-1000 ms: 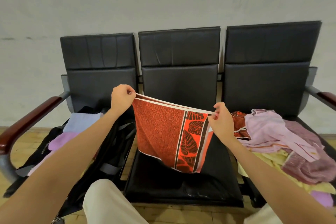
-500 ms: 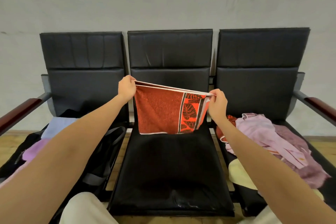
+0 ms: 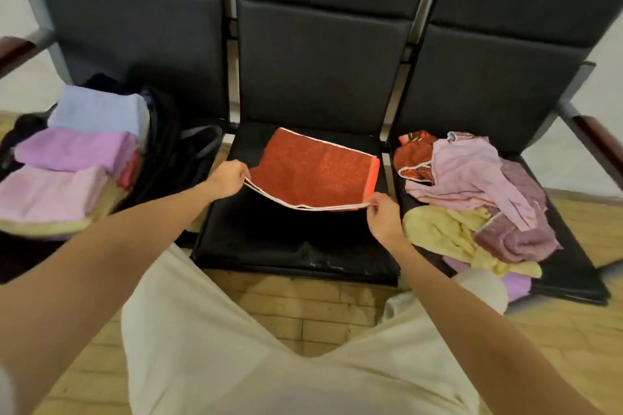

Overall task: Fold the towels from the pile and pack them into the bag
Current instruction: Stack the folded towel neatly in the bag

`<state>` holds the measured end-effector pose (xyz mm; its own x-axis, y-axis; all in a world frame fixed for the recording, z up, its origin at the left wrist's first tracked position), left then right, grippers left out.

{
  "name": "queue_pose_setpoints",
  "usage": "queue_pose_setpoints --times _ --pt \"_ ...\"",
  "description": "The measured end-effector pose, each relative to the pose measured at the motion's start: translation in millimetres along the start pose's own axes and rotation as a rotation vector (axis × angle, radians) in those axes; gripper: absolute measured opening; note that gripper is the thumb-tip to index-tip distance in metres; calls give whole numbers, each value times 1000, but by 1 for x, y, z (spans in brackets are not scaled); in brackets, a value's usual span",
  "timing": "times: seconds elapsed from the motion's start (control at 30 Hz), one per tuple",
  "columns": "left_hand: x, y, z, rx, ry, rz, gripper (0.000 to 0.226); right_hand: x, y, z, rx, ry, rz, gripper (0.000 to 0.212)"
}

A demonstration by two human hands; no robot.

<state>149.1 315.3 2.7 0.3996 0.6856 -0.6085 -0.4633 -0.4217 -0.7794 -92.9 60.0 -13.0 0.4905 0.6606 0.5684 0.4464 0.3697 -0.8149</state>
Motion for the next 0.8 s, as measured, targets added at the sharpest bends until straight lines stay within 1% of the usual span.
queue_pose_setpoints --times 0.07,0.13,0.3,0.4,0.47,0.5,0.53,0.57,0.6,0.67,0.7,0.8 --pt "24 27 21 81 -43 -49 33 -4 14 20 138 23 42 22" --pt "41 44 40 145 -51 -106 32 -3 21 38 208 24 56 21" --pt "69 53 70 257 26 -342 29 -1 28 63 218 1 25 16" --pt "63 56 80 376 -23 -608 28 -2 32 71 231 -16 -19 11" --pt "44 59 83 340 -12 -792 28 -1 32 73 249 -41 -39 9" --pt "34 62 84 294 12 -805 28 -1 32 74 252 -52 -49 10" --pt "24 68 84 247 52 -758 28 -1 31 74 249 -61 -62 11" --pt "15 76 85 220 108 -652 28 -1 29 74 241 -73 -69 13" --pt "6 87 85 233 155 -495 30 -1 27 73 228 -92 -71 13" --pt "-15 111 89 326 214 -171 38 -2 24 69 215 -132 -68 13" --pt "-26 122 91 362 232 -65 43 -3 23 67 215 -145 -73 13" --pt "-54 146 85 360 244 79 50 -4 22 60 228 -161 -129 14"
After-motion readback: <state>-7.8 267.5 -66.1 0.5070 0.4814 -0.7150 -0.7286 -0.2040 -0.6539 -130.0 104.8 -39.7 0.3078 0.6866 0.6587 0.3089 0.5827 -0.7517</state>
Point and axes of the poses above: each hand's wrist, its own z-axis away from the middle knuckle, its own y-axis out of the palm, x = y × z, the point moved 5 cm from there along -z, towards the middle knuckle, and after that the axes turned 7 degrees about z, right-handed, at the moved point
